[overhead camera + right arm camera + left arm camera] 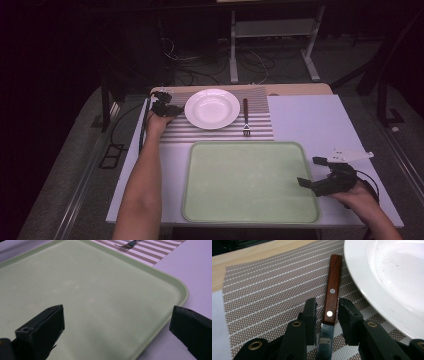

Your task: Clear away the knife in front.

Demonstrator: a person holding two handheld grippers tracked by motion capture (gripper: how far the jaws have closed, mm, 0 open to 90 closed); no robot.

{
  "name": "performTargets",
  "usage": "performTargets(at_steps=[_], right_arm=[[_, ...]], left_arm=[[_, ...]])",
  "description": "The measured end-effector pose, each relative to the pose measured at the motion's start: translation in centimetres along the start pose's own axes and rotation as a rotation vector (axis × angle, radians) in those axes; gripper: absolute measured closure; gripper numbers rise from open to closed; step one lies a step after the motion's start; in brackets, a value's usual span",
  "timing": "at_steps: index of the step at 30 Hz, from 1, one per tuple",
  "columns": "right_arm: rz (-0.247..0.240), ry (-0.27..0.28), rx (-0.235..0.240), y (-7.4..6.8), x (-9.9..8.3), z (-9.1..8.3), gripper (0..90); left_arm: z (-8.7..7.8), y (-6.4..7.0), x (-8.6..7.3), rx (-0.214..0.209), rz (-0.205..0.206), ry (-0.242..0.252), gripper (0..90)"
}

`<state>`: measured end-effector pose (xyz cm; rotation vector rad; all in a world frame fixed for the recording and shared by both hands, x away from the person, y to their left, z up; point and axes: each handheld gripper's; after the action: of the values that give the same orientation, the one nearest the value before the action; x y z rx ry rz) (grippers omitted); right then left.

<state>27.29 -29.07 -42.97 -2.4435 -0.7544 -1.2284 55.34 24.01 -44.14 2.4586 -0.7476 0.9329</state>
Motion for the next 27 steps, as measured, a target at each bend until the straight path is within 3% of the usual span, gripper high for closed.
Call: performTargets(at_steps=[10,27], right_arm=[[-0.002,0.002,0.004,-0.01,0.00,-0.01,0.0],[0.000,0.002,0.004,-0.02,0.00,-0.03,0.0]], left_arm=[[0.35,-0.15,-0.24,-0.006,-0.024,-0.004,70.2],[0.34,-0.01,-0.25,0.004,-0.006,-0.019,76.5]])
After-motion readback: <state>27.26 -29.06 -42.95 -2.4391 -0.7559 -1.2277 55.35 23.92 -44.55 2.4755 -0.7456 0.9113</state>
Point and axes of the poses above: each handheld gripper's, and its own axes: z roughly forward along the jaws, x roughly out of its top, y roughly to its right, and after that the axes turned 12 degrees about -x, right-handed
